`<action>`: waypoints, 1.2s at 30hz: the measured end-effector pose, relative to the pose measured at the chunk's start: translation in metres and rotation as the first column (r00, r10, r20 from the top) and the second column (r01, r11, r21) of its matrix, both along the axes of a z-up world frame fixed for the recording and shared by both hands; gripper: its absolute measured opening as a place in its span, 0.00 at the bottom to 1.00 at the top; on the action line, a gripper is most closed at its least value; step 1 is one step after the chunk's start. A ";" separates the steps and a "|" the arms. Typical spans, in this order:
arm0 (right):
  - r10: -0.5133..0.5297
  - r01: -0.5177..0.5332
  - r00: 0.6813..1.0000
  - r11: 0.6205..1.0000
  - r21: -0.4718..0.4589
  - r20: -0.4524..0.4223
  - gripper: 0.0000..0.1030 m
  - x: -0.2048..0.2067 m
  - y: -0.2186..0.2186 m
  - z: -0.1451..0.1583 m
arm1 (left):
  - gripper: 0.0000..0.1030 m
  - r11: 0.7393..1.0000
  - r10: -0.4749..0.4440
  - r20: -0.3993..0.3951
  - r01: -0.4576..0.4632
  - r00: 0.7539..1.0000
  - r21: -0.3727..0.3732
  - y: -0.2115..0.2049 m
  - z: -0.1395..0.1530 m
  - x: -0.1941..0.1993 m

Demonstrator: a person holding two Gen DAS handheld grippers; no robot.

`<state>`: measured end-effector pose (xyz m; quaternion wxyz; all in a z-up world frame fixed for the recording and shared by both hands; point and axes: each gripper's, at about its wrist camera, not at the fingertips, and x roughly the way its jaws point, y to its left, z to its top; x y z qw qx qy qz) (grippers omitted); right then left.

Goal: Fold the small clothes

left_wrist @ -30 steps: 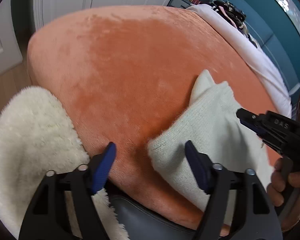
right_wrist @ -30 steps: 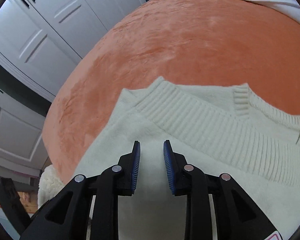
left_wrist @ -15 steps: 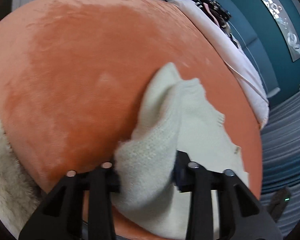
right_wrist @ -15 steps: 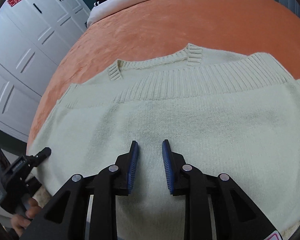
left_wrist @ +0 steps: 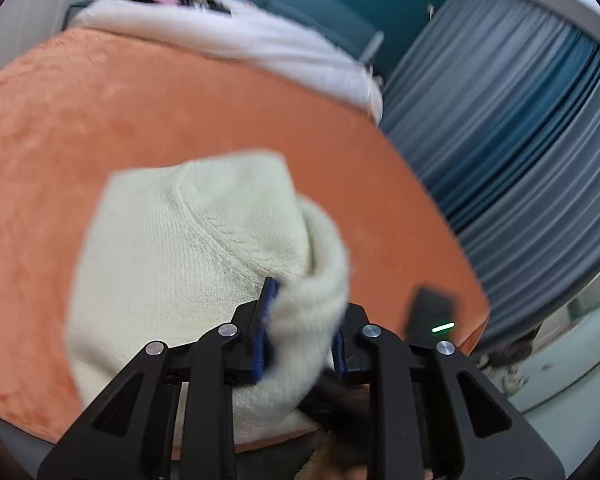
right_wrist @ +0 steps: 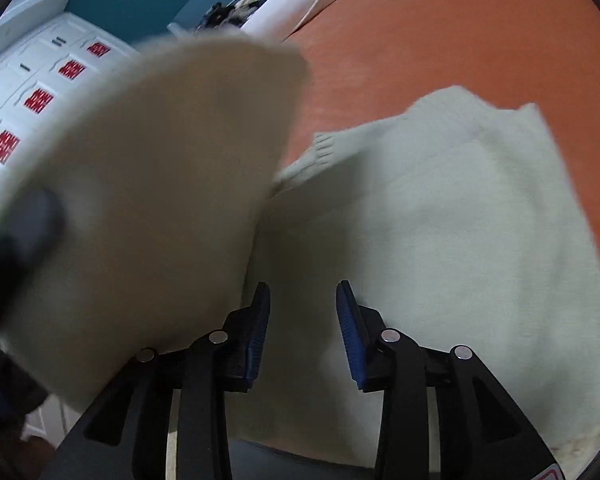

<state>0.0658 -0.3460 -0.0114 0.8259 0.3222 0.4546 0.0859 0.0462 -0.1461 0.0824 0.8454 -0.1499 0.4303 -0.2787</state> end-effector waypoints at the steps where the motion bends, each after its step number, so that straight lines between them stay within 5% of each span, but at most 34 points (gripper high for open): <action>1: -0.034 0.034 0.999 0.999 -0.013 -0.013 0.36 -0.012 -0.018 -0.004 | 0.23 0.999 -0.024 -0.010 0.024 1.000 0.032 -0.011 -0.013 -0.004; 3: -0.087 0.088 0.996 0.995 0.039 -0.023 0.35 -0.031 -0.044 -0.007 | 0.26 0.996 -0.061 -0.029 0.063 0.998 0.061 -0.018 -0.026 -0.016; 4: -0.101 0.102 0.995 0.990 0.100 -0.014 0.35 -0.040 -0.054 -0.006 | 0.39 0.995 -0.076 -0.007 0.077 0.997 0.067 -0.015 -0.024 -0.026; 7: -0.119 0.115 0.993 0.983 0.142 0.018 0.59 -0.050 -0.057 0.006 | 0.76 0.985 -0.114 0.100 0.100 0.988 0.141 0.001 -0.012 -0.054; 9: -0.063 0.055 0.997 0.981 0.189 0.039 0.65 -0.042 -0.046 0.011 | 0.87 0.973 -0.106 0.148 0.072 0.983 0.219 0.020 -0.010 -0.067; 12: -0.014 0.012 1.000 0.976 0.218 0.010 0.69 -0.023 -0.026 0.015 | 0.88 0.941 -0.073 0.112 0.031 0.991 0.336 0.051 -0.027 -0.070; 15: 0.007 0.002 0.999 0.975 0.221 -0.042 0.70 -0.004 -0.011 0.019 | 0.88 0.918 0.012 0.007 -0.014 1.000 0.397 0.075 -0.053 -0.055; 18: 0.015 -0.011 1.000 0.980 0.200 -0.021 0.71 -0.005 -0.010 0.042 | 0.88 0.891 0.050 0.010 -0.049 0.999 0.451 0.082 -0.066 -0.051; 22: 0.041 -0.044 0.999 0.995 0.095 0.034 0.79 -0.017 -0.002 0.069 | 0.88 0.899 0.052 0.029 -0.059 0.998 0.433 0.081 -0.068 -0.053; 26: 0.087 -0.085 0.994 0.996 0.034 -0.073 0.81 -0.015 0.015 0.047 | 0.87 0.894 0.083 -0.011 -0.069 0.996 0.443 0.082 -0.085 -0.046; 28: 0.121 -0.124 0.989 0.992 -0.023 -0.086 0.79 -0.009 0.035 0.038 | 0.77 0.904 0.094 -0.040 -0.069 0.995 0.422 0.086 -0.090 -0.043; 31: 0.137 -0.144 0.989 0.977 -0.156 -0.053 0.30 0.001 0.051 0.043 | 0.47 0.932 0.070 -0.096 -0.031 0.993 0.361 0.089 -0.093 -0.039; 33: 0.130 -0.126 0.987 0.991 -0.052 0.096 0.24 -0.006 0.038 0.076 | 0.32 0.939 0.053 -0.097 -0.016 0.994 0.343 0.087 -0.087 -0.043; 36: 0.076 -0.097 0.959 0.993 0.062 0.273 0.22 -0.031 0.002 0.114 | 0.26 0.957 0.008 -0.064 0.010 0.998 0.290 0.082 -0.073 -0.053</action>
